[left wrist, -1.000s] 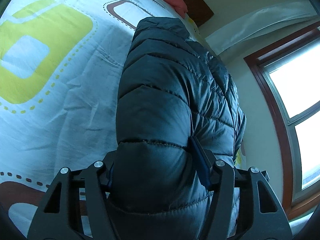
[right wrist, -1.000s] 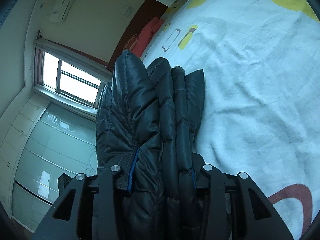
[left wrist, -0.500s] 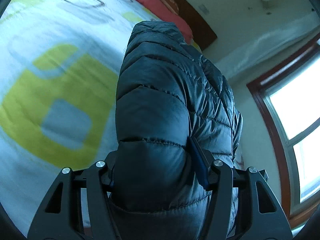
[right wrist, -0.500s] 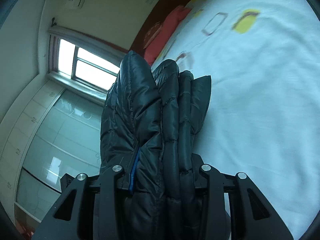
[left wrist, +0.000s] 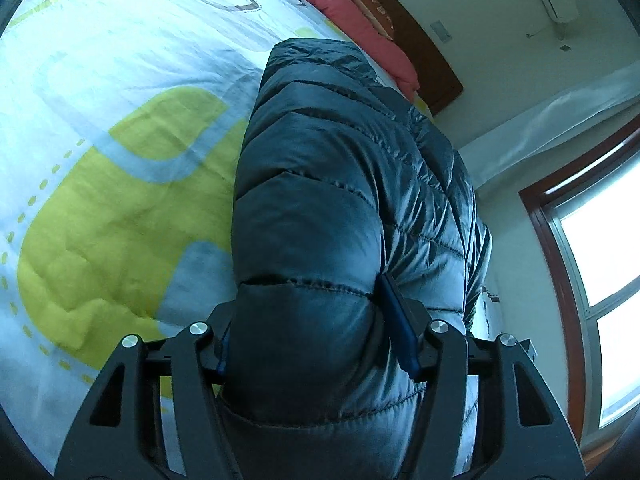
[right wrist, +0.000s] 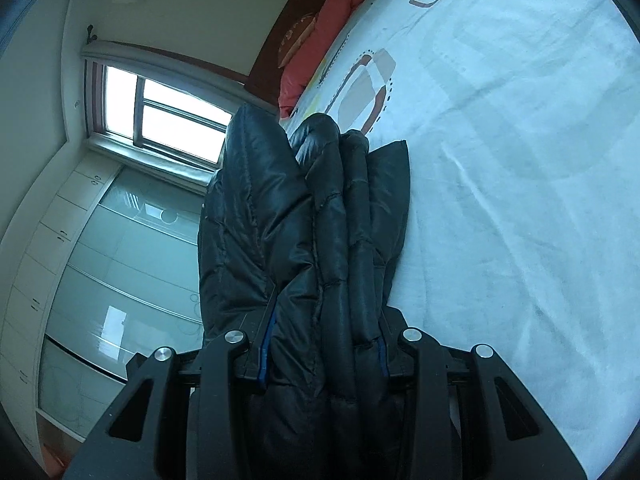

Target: Fold large clothes

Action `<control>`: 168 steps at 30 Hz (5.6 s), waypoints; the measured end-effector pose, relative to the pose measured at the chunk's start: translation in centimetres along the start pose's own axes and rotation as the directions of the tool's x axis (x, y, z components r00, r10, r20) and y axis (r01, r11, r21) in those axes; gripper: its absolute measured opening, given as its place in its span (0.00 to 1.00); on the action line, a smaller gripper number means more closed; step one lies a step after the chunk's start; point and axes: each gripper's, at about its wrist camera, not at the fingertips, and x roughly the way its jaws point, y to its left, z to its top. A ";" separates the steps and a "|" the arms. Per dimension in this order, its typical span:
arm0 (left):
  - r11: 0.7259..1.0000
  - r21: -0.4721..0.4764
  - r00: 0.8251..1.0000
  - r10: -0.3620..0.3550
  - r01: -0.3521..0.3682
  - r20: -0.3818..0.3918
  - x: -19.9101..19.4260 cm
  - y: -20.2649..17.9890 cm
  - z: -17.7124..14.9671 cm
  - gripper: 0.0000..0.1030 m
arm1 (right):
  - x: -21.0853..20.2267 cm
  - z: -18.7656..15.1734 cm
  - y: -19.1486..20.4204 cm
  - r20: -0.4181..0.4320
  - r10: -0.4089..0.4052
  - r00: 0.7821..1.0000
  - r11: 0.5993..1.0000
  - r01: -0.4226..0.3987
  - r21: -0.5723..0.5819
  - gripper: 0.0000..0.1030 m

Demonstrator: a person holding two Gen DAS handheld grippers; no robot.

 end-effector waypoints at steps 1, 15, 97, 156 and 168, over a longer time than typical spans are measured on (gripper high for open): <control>1.000 -0.004 1.000 -0.005 0.005 -0.003 0.0 0.2 0.1 0.59 | -0.1 -0.1 0.3 -0.004 -0.003 1.000 1.000 0.003 -0.005 0.37; 0.993 -0.110 0.999 -0.038 0.041 0.027 -1.7 2.2 3.7 0.81 | -0.6 3.7 2.8 -0.029 -0.115 0.993 0.989 0.111 -0.099 0.71; 0.718 0.307 0.745 0.431 -0.625 0.508 -17.3 -13.1 -13.3 0.94 | -13.1 -13.7 18.9 0.422 -0.475 0.772 0.606 0.635 -0.479 0.69; 0.716 0.312 0.748 0.434 -0.625 0.502 -17.4 -13.3 -14.5 0.94 | -12.7 -15.9 19.5 0.413 -0.459 0.786 0.600 0.618 -0.508 0.69; 0.722 0.311 0.749 0.423 -0.618 0.509 -17.5 -13.6 -14.9 0.94 | -12.7 -16.0 19.4 0.412 -0.459 0.787 0.600 0.617 -0.509 0.69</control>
